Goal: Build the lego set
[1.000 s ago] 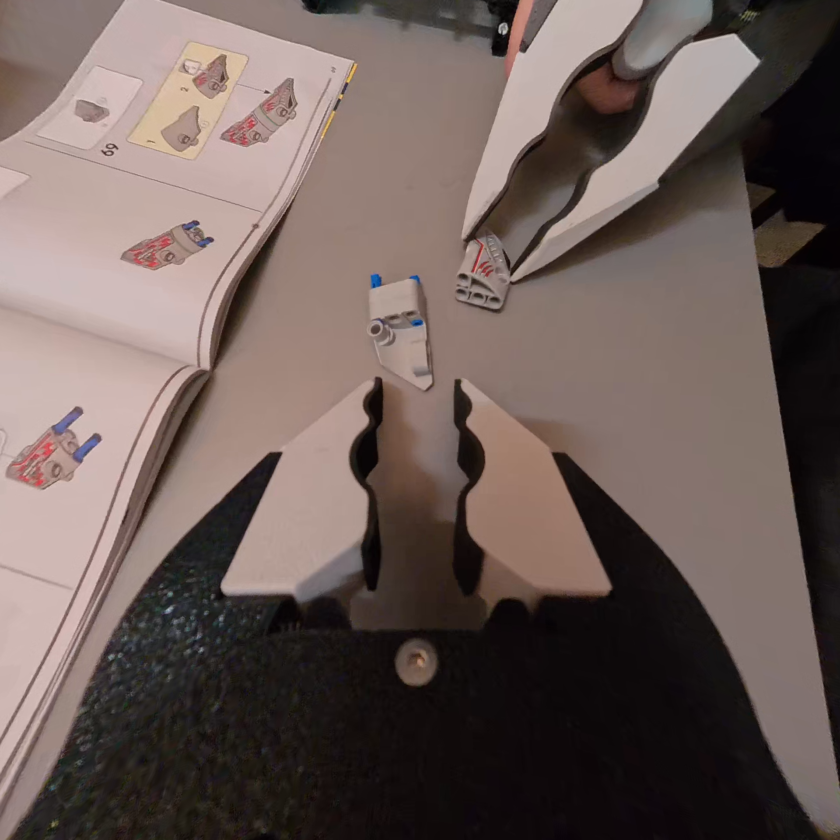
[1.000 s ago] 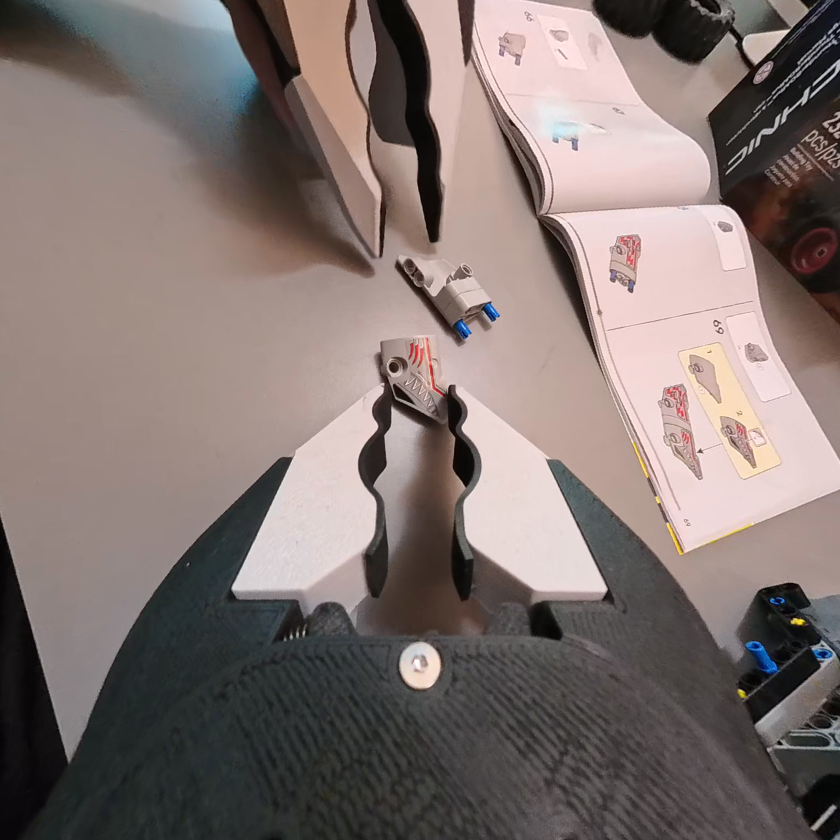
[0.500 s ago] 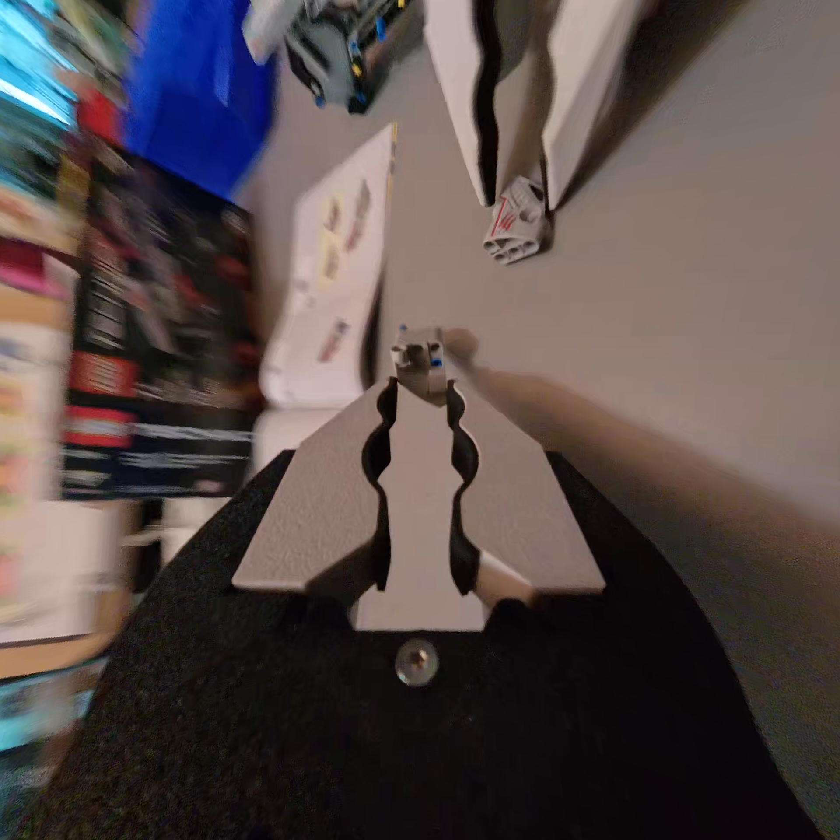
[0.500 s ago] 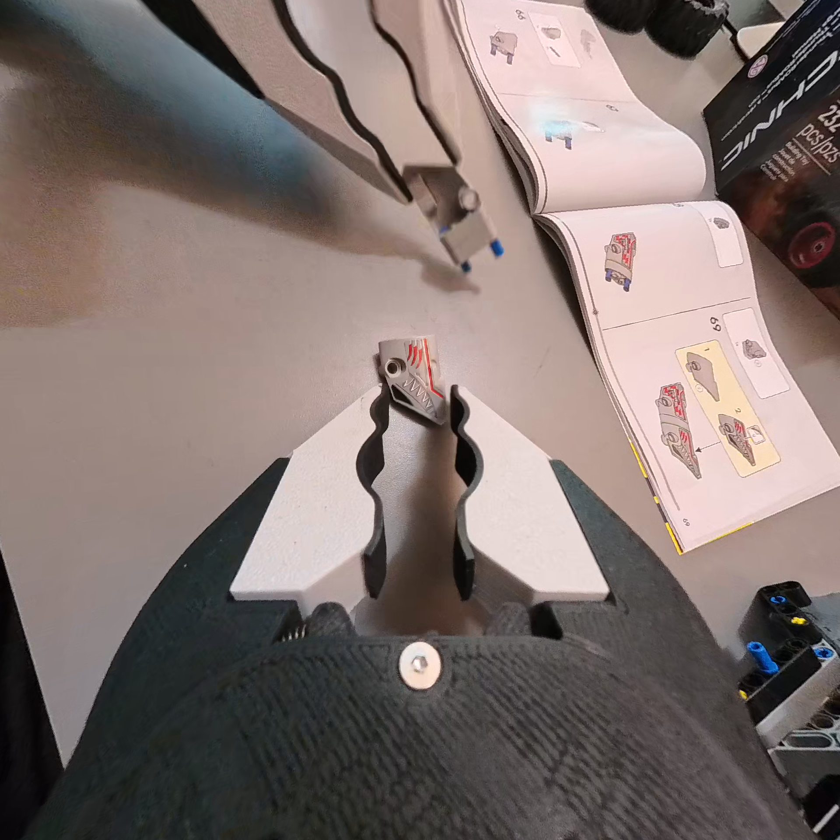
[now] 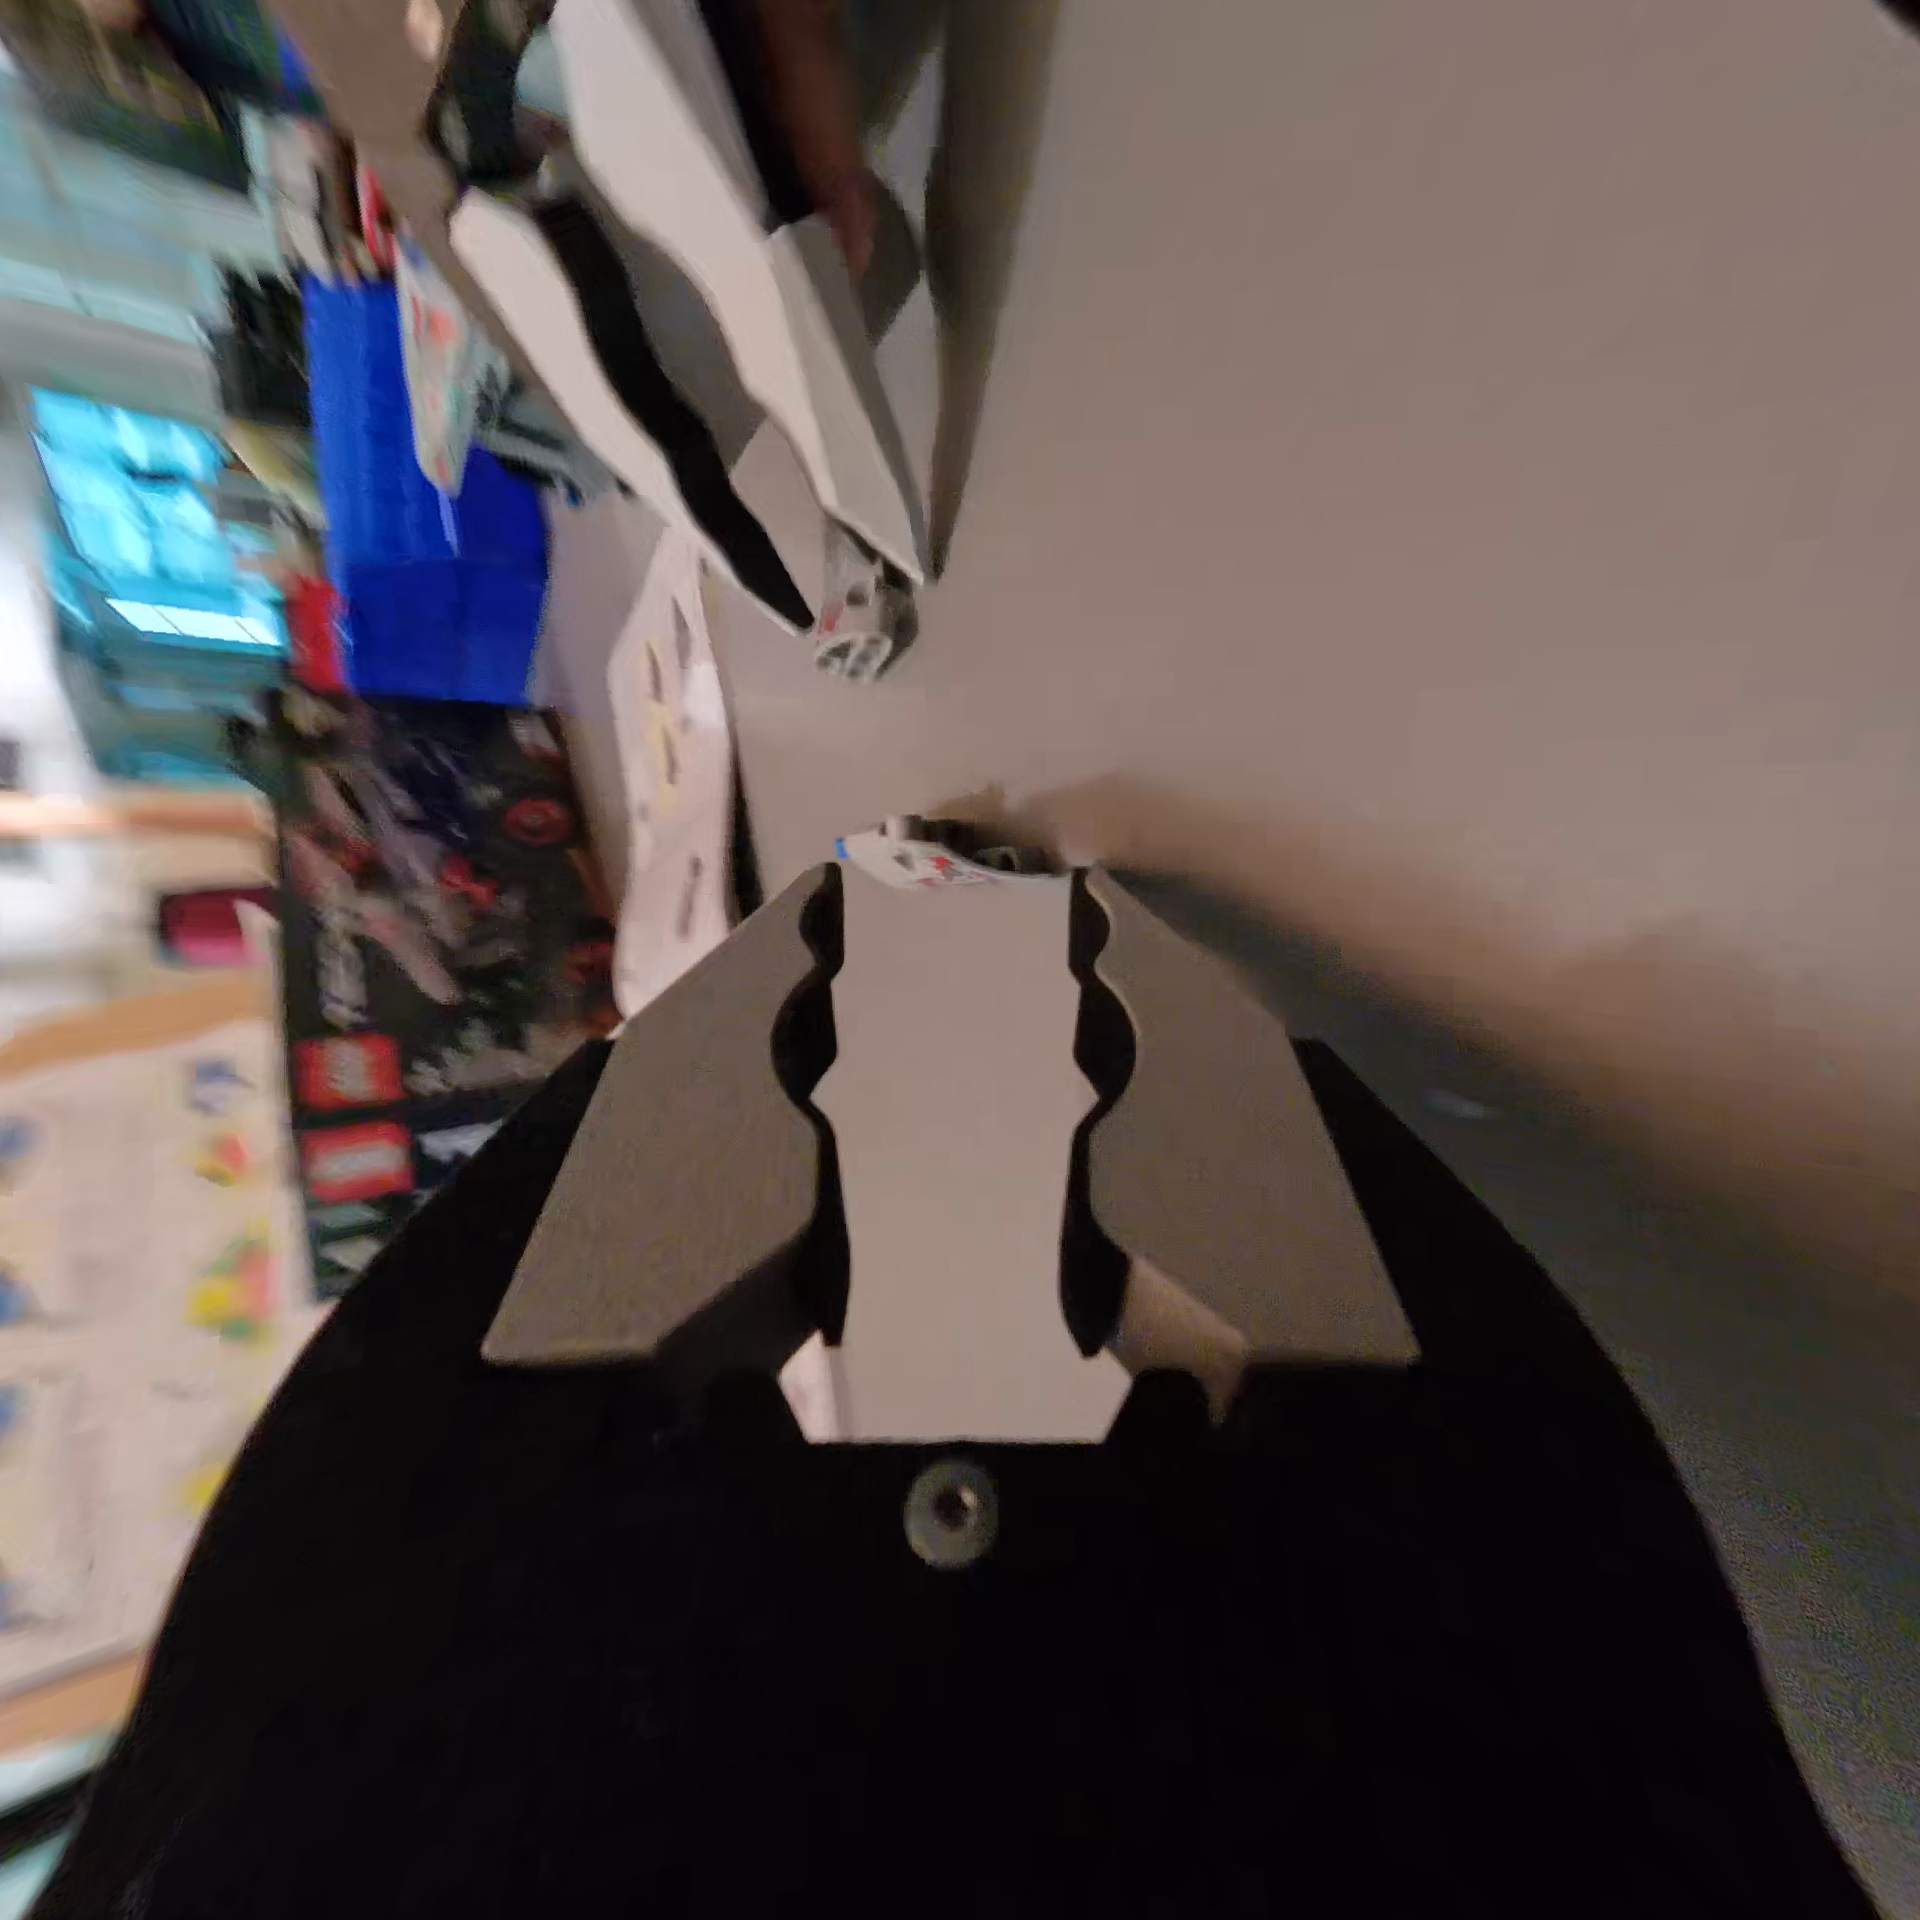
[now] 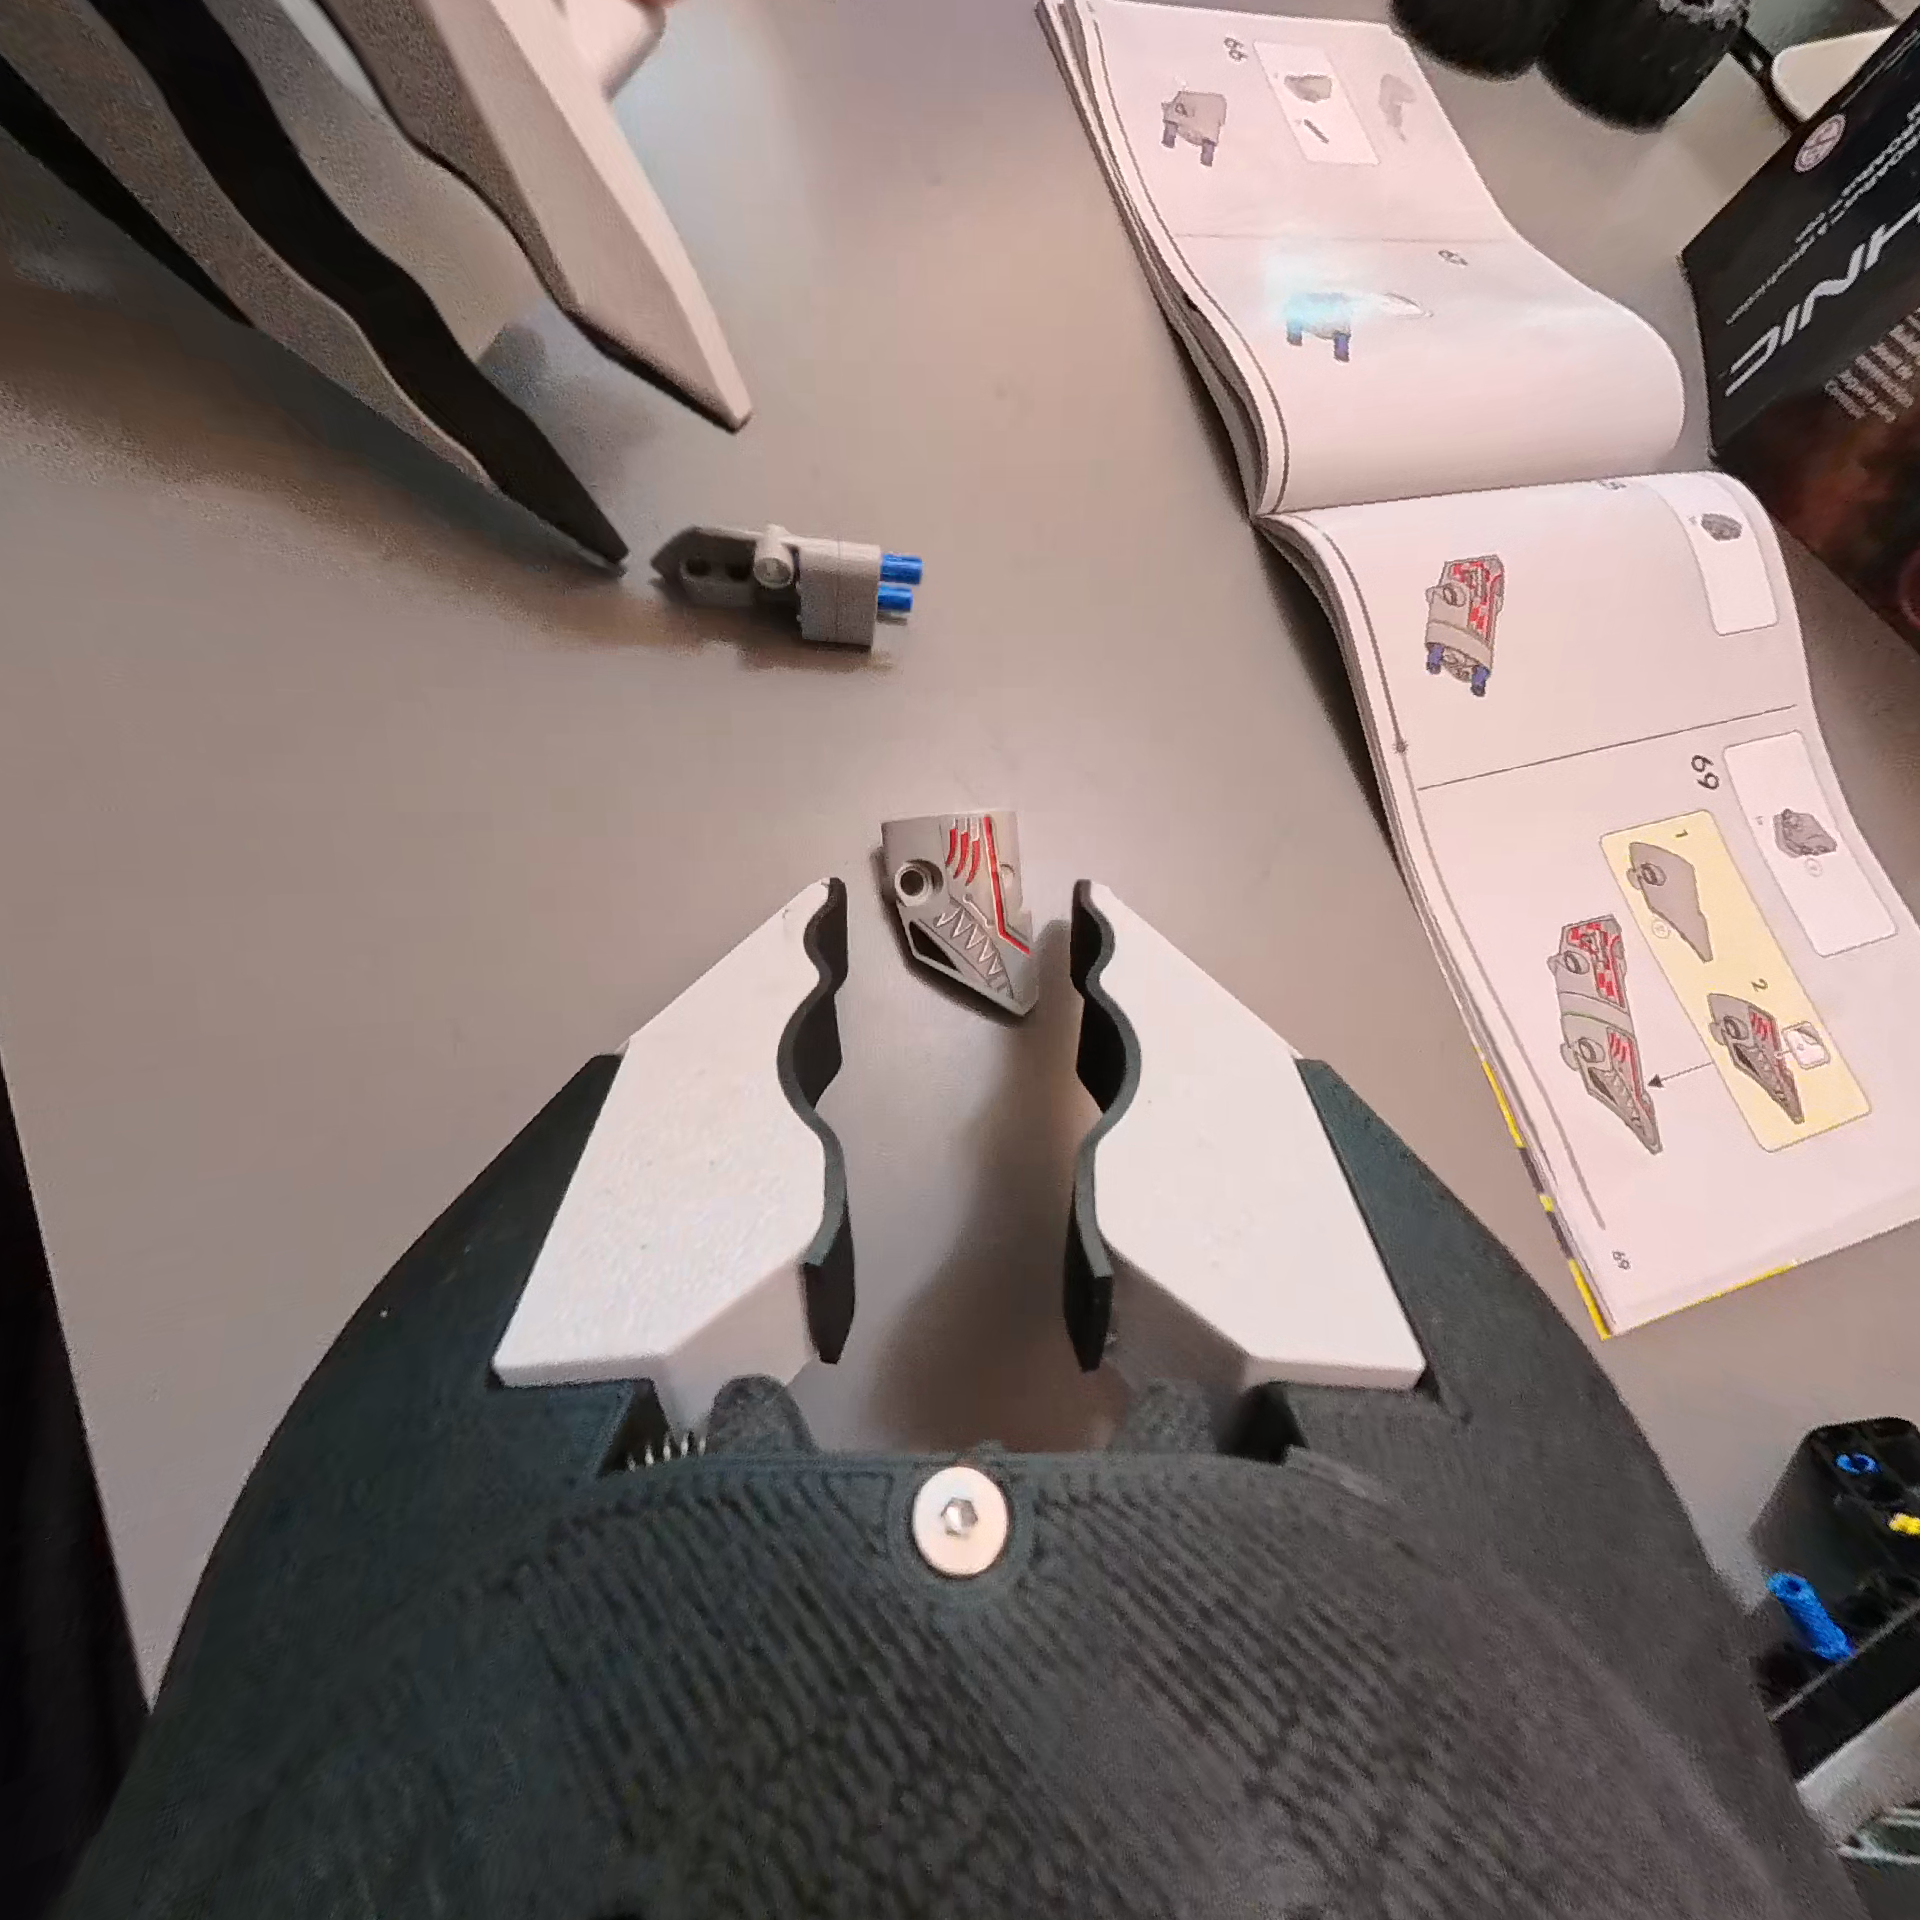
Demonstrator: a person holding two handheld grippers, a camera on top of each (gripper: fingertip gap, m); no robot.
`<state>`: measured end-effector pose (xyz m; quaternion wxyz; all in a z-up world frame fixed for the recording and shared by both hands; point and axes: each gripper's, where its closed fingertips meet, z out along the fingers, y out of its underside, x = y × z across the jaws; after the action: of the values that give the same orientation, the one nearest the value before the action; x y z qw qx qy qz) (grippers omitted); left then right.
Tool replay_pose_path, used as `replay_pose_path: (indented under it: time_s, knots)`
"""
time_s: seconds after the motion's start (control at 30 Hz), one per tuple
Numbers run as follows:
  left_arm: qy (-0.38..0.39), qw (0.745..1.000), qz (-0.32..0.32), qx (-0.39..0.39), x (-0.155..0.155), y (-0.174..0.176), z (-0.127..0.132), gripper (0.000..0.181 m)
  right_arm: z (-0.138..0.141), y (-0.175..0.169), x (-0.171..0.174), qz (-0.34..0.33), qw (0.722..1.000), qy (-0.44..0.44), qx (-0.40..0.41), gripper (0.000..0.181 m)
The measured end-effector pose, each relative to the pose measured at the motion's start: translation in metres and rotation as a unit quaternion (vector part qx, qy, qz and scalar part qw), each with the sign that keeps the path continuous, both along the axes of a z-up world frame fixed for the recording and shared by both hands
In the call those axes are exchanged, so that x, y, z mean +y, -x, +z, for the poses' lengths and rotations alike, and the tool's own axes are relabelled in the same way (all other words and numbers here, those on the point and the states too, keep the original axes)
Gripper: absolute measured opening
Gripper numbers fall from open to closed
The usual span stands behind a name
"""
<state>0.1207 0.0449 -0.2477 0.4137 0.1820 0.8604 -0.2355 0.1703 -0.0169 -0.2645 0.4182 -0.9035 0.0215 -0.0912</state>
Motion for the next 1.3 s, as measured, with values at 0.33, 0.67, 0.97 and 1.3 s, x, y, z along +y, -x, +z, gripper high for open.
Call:
replay_pose_path:
  time_s: [0.33,0.67,0.97,1.3]
  knots:
    - [0.396,0.756,0.31,0.418,-0.008,-0.012,0.005,0.026,-0.001,0.008,0.002,0.026,1.0,0.003,0.011,0.029]
    - [0.089,0.961,0.21,0.16,-0.001,-0.015,-0.012,0.01,-0.001,0.008,0.009,0.062,0.998,0.003,-0.019,0.022]
    - [0.267,0.885,0.226,0.306,-0.007,-0.001,0.01,0.03,-0.001,0.013,0.012,0.044,0.999,0.002,0.029,0.037]
    - [0.2,0.919,0.196,0.279,-0.025,-0.002,-0.005,0.0,-0.001,0.018,0.016,0.052,0.999,0.004,0.014,0.025]
